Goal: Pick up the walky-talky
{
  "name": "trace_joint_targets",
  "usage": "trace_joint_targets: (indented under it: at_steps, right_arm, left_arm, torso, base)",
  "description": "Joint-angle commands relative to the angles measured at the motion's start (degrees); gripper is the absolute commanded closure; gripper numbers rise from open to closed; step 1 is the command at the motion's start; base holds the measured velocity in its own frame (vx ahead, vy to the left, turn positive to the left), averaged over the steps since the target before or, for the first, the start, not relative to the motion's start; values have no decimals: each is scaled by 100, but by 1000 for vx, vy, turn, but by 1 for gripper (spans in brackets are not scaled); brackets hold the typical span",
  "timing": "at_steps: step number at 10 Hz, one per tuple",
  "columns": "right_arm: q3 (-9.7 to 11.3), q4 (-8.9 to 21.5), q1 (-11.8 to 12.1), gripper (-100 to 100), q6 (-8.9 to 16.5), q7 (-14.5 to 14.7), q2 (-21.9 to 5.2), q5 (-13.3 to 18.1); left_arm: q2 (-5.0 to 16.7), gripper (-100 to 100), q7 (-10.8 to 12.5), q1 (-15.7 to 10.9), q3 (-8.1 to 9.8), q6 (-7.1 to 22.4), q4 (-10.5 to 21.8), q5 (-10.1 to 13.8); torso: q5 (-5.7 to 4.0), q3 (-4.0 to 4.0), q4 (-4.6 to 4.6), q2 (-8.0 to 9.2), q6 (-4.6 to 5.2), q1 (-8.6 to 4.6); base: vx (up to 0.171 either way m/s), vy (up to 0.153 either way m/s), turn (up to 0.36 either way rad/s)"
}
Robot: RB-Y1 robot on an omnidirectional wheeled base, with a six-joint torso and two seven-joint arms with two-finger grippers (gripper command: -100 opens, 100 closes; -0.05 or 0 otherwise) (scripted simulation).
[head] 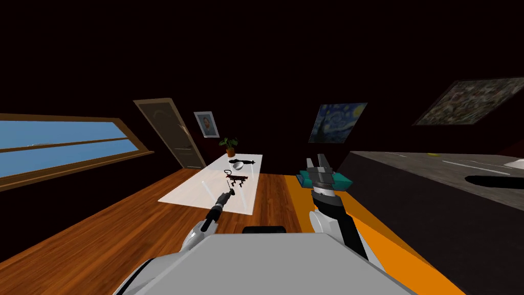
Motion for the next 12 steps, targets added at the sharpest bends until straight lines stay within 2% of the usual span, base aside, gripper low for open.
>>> trace_joint_targets:
  at_steps: [1, 3, 5, 6, 7, 8, 9, 10, 11, 12]
  right_arm:
    - [0, 0, 0, 0, 0, 0, 0, 0]
    - [0, 0, -1, 0, 0, 0, 0, 0]
    - [-1, 1, 0, 0, 0, 0, 0, 0]
    - [-1, 0, 1, 0, 0, 0, 0, 0]
    - [0, 0, 0, 0, 0, 0, 0, 0]
    - [0, 0, 1, 0, 0, 0, 0, 0]
    - [0, 0, -1, 0, 0, 0, 0, 0]
    - [-1, 0, 0, 0, 0, 0, -1, 0]
    - [0, 0, -1, 0, 0, 0, -1, 0]
    - [-1, 0, 0, 0, 0, 0, 0, 0]
  left_arm:
    - [81, -100, 196, 223, 5, -286, -37, -286]
    - [81, -100, 196, 223, 5, -294, -37, -288]
    - [200, -100, 557, 658, -11, -643, -394, -702]
    - [200, -100, 557, 717, -11, -657, -394, -763]
    - [259, -100, 738, 965, -19, -839, -573, -992]
    - [259, -100, 738, 965, -19, -839, -573, -1000]
    - [319, -100, 919, 1212, -26, -1020, -752, -1237]
    - [319, -100, 919, 1212, -26, -1020, -733, -1237]
    - [378, -100, 1099, 1460, -34, -1202, -931, -1475]
    - [378, -100, 1099, 1460, -34, -1202, -844, -1475]
  torso:
    - [0, 0, 0, 0, 0, 0]
    - [1, 12, 5, 19, 1, 6]
    - [3, 25, 10, 41, -5, 16]
    - [0, 9, 4, 11, -5, 0]
    - [-1, 2, 2, 2, 3, -9]
    - [-3, 1, 1, -1, -2, -13]
    - [0, 6, 3, 10, 2, 4]
    - [3, 7, 3, 10, -2, 19]
    - [4, 13, 5, 23, 2, 18]
    - [3, 9, 4, 14, -2, 11]
  base:
    - [168, -51, 200]
    - [106, -36, 54]
    - [155, -51, 301]
    - [213, -101, 141]
    - [212, -109, 180]
    - [165, -61, 127]
    - [168, -21, 225]
    - [132, -37, 135]
    - [167, -63, 269]
    - [139, -80, 109]
